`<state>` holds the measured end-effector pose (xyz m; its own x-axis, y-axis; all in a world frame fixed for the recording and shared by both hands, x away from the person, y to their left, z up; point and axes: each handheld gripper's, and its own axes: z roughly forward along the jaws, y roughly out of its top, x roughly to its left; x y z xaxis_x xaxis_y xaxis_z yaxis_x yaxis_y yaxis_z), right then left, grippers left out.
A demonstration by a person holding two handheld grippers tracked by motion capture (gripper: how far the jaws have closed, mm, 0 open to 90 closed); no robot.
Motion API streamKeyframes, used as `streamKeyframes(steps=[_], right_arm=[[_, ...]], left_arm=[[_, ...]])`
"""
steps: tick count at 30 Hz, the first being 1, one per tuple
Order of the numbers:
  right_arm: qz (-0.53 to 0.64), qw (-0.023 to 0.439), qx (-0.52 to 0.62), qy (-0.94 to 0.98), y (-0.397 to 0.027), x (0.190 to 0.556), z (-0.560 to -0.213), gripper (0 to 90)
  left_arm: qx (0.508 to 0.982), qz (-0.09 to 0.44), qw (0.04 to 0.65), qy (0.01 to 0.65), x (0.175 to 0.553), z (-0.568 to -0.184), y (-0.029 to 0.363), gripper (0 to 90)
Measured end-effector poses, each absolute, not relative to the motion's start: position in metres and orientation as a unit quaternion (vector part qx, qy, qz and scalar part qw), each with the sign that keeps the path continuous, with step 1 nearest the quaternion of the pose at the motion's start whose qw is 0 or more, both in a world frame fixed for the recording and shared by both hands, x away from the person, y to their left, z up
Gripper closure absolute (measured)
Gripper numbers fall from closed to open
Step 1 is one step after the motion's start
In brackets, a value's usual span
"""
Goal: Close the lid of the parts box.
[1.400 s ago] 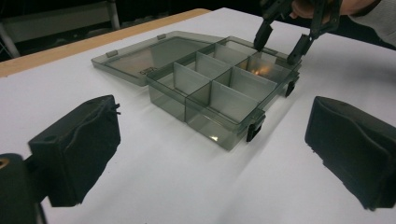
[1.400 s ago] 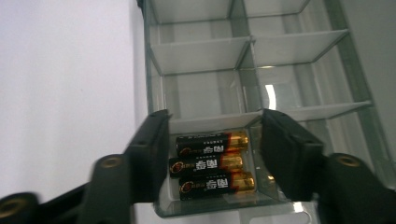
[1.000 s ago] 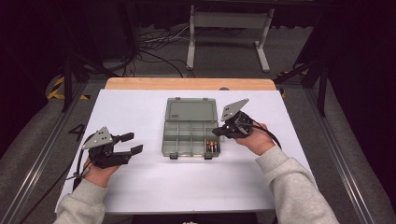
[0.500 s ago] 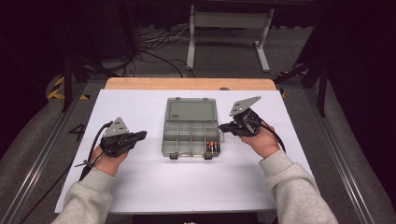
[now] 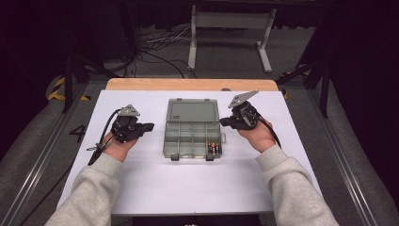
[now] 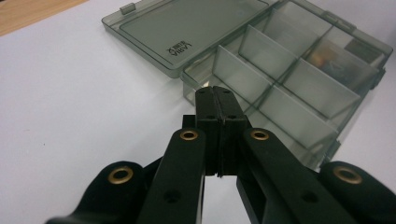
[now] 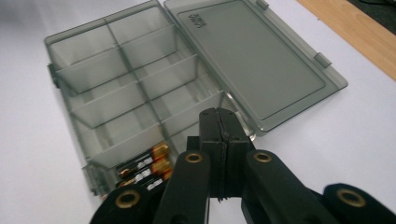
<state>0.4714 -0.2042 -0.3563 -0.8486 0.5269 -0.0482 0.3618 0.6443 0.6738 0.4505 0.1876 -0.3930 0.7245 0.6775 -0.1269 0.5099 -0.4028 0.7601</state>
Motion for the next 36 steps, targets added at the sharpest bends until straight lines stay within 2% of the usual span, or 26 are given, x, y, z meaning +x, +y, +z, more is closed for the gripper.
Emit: streamKeyframes(steps=[18,36], right_arm=[[0.322,0.131,0.284,0.894,-0.201,0.506,-0.358,90.0],[0.311,0.135,0.313,0.887,-0.207,0.528,-0.365,90.0]], left_arm=[[0.838,0.07,0.377,0.389,0.494,-0.385,0.174,89.5],[0.834,0.07,0.355,0.417,0.523,-0.389,0.156,89.5]])
